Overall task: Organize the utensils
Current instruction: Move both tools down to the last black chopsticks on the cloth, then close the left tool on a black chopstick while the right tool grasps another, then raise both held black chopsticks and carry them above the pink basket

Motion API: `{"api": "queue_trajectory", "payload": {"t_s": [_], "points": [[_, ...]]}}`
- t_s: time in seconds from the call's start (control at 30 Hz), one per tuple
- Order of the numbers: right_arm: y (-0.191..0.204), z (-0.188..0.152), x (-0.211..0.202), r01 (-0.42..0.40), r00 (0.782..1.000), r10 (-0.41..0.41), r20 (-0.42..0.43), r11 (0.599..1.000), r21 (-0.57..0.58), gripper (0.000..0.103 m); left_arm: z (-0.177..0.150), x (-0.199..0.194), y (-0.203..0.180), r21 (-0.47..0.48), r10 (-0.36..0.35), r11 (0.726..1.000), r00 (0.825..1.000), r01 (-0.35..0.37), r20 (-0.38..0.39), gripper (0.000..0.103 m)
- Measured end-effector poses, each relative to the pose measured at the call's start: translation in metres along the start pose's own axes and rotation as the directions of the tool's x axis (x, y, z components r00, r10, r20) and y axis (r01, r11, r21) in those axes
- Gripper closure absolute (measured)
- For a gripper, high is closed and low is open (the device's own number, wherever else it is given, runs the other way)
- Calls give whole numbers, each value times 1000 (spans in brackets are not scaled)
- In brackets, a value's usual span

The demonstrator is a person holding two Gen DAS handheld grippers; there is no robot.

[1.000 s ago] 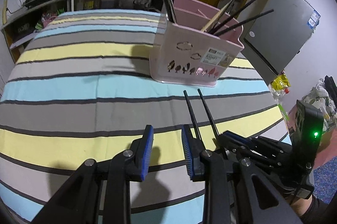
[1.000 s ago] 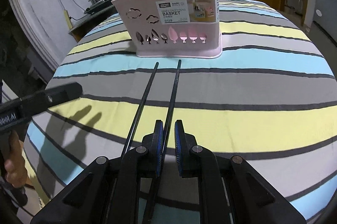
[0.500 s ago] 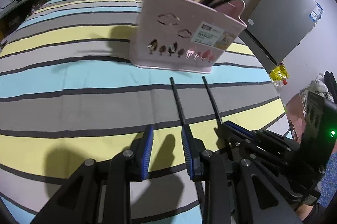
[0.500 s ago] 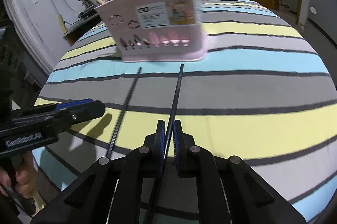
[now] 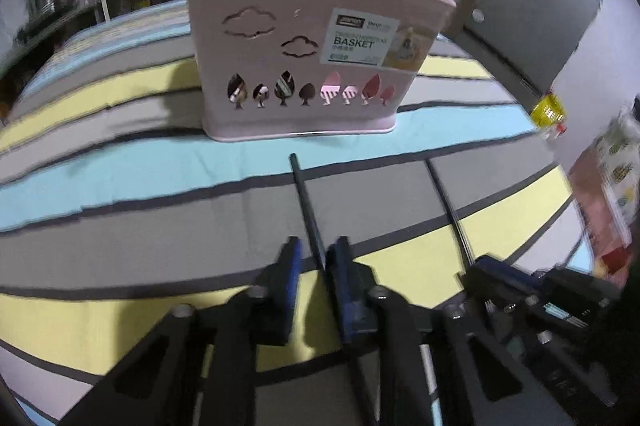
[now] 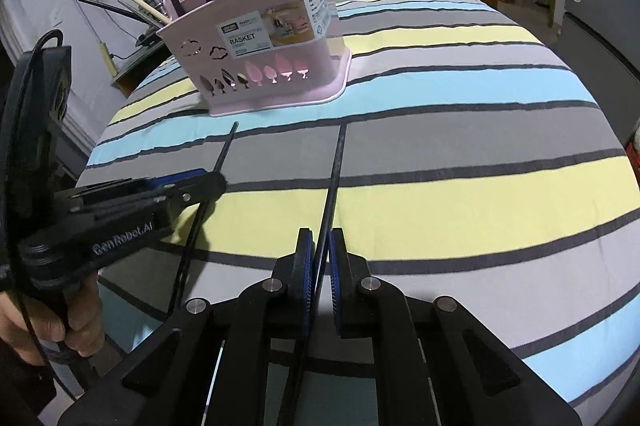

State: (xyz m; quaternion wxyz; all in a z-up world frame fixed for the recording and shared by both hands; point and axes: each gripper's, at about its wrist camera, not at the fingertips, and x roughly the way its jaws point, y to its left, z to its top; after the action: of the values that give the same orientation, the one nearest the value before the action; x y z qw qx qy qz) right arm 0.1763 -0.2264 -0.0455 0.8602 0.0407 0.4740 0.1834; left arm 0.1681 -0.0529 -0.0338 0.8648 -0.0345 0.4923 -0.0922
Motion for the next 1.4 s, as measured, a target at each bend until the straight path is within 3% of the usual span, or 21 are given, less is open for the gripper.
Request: {"api": "queue_trajectory", "payload": {"t_s": [0.47,0.63,0.8,0.9,1.0,1.4], "points": [[9,27,23,38,999,-39,-37,998,-44,93,-2,-9,30,-56,-31,998,999,29,-37,95],[11,31,27,43,997,-46,-55,998,-51,93,3,-4,15,29,15,999,998,-13,-62,88],[13,36,30,48,997,-52,-65,997,-66,97,10,-1,15,30,9,1000,997,-7,-80,85],[14,38,28,23,997,-27,-66,998,-55,97,11,-1,16,41,26,999,996,-22,-85,95],[15,39,19,12,999,-14,-41,999,-51,97,12,-4,24,-2,-4,1000,996,4,-87,95],[29,61,-24,-39,996,45,72,997,-73,98,23,-58,32,-10,-50,999,998,50,30,97]]}}
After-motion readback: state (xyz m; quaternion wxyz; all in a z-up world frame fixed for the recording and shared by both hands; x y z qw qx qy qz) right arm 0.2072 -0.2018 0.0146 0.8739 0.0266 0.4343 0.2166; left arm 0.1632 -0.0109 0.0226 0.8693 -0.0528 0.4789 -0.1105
